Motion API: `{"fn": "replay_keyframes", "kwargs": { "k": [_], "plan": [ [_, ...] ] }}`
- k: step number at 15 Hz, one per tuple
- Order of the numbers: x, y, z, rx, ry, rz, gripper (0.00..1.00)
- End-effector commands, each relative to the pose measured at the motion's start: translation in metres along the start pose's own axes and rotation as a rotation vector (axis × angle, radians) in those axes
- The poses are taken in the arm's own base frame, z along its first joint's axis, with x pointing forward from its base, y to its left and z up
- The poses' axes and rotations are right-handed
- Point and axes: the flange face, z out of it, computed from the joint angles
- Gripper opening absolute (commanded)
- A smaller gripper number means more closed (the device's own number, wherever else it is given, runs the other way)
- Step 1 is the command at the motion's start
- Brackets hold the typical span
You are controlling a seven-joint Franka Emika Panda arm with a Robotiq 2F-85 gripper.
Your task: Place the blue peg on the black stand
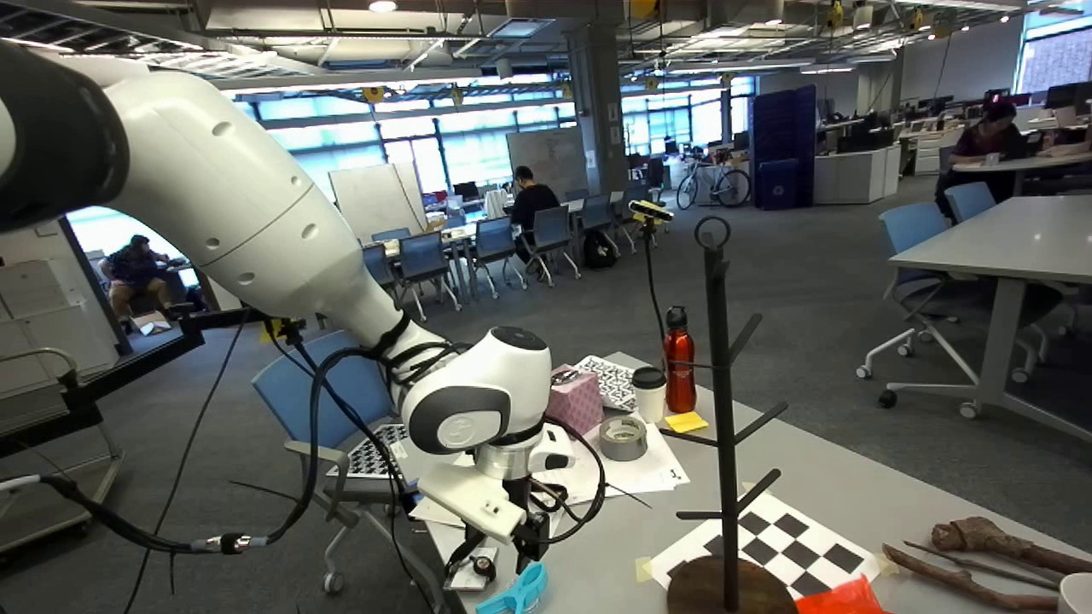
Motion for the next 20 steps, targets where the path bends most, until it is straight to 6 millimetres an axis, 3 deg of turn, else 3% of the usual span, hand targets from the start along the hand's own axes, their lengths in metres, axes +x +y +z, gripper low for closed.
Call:
{"fn": "replay_keyframes", "kwargs": {
  "k": [1, 6, 14, 20],
  "plan": [
    [0.000, 0.000, 0.000, 0.001, 0.000, -0.001, 1.00],
    [0.003, -0.002, 0.007, -0.151, 0.037, 0.016, 1.00],
    [-0.001, -0.026, 0.058, -0.248, 0.004, 0.050, 1.00],
    [0.004, -0.014, 0.066, -0.295, 0.025, 0.040, 1.00]
  ]
}}
